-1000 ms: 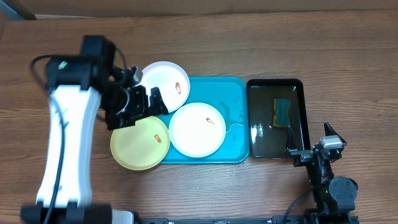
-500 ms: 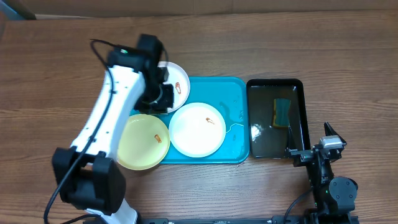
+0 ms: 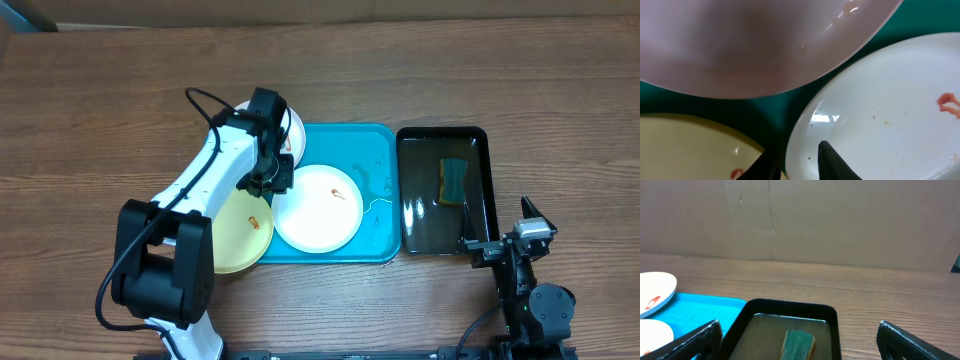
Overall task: Clean dirty plates on tray and stack at the side
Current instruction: 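Move the left gripper over the tray and grip the white plate's rim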
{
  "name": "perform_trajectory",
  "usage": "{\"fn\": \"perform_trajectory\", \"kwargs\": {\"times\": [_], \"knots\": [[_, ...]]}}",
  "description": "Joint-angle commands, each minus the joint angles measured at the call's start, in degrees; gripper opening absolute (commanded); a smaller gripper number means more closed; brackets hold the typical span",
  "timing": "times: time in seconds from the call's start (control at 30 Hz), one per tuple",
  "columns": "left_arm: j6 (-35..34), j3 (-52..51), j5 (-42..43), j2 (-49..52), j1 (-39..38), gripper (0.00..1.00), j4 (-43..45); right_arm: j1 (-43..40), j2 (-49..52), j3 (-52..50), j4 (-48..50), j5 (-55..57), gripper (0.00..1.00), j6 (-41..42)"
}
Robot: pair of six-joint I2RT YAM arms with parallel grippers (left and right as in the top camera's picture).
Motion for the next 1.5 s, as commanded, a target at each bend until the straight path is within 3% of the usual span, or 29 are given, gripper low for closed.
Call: {"fn": "perform_trajectory", "kwargs": {"times": [0.0,0.1,0.23,0.53,0.6,0.73,0.93,1.03,1.1,1.47], "knots": [[-0.37,-2.19,-0.92,1.27,-0.13,0.25,1.84,-0.33,-0.57,-0.61,0.33,0.07,1.0,-0.26],[-0.35,-2.82,-0.92,1.29,-0.13,0.26,2.27,-0.33,-0.57,-0.61,0.33,0.07,1.0,-0.26],[-0.37,-3.17,-0.92,1.29,-0.13,0.18,2.97,-0.33,-0.57,-0.61,0.33,0.07,1.0,-0.26],[-0.35,-6.56,-0.92,1.29,-0.68,0.19,8.04,-0.33,-0.57,-0.61,0.33,0.07,1.0,-0.26],[-0.37,-6.54,-0.76,1.27,-0.79,0.13,8.07,-0.33,-0.57,-0.61,0.33,0.07,1.0,-0.26],[-0.31,-6.47,5.57,1.27,-0.83,0.09,10.75,-0.33,-0.57,-0.61,0.33,0.07,1.0,-0.26],[2.89,-6.45,7.96,1.27,-0.81,0.17,16.76,-0.33,-0.57,-0.61,0.33,0.07,1.0,-0.26],[4.83,-6.45,8.28,1.27,-0.83,0.3,16.09,-0.33,-0.57,-0.61,0.33,0.07,1.0,-0.26],[4.83,-6.45,10.03,1.27,-0.87,0.34,14.95,-0.33,-0.57,-0.61,0.33,0.07,1.0,-0.26],[4.83,-6.45,12.41,1.27,-0.92,0.36,8.33,-0.33,-0.57,-0.61,0.33,0.07,1.0,-0.26]]}}
